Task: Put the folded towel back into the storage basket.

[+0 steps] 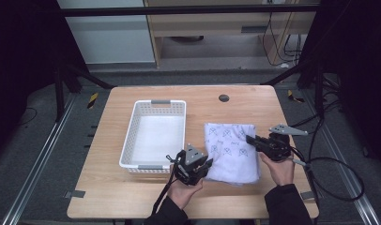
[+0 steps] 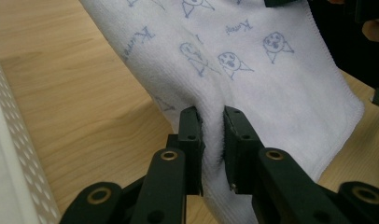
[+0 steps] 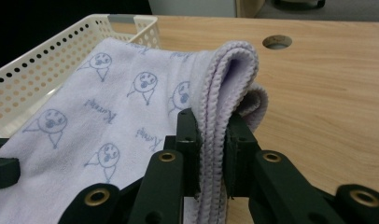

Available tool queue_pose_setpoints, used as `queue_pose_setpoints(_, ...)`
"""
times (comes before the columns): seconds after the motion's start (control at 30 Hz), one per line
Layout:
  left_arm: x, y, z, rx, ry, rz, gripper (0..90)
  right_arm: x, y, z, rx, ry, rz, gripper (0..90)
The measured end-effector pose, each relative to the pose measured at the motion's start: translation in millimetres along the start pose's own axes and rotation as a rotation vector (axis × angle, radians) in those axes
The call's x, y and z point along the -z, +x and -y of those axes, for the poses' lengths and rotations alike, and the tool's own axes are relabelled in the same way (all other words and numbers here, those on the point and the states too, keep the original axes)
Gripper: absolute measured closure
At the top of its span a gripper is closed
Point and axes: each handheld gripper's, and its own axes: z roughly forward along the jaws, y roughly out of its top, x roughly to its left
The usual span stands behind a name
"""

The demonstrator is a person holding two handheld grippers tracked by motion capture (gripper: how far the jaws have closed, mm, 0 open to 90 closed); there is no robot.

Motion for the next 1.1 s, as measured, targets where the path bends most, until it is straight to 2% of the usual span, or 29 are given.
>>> queue_pose_setpoints(0.47,20.5,4.9,-20.8,-0.033,-0.034,-0.017,77.7,7.5,13.1,-21.5,0.02,-0.058,0.01,79.0)
queue_pose_setpoints(1.1,43.7,18.4,-35.3,-0.024,-0.087,-0.035,77.7,7.0,36.7,-51.1,0.059,-0.1,0.021,78.9)
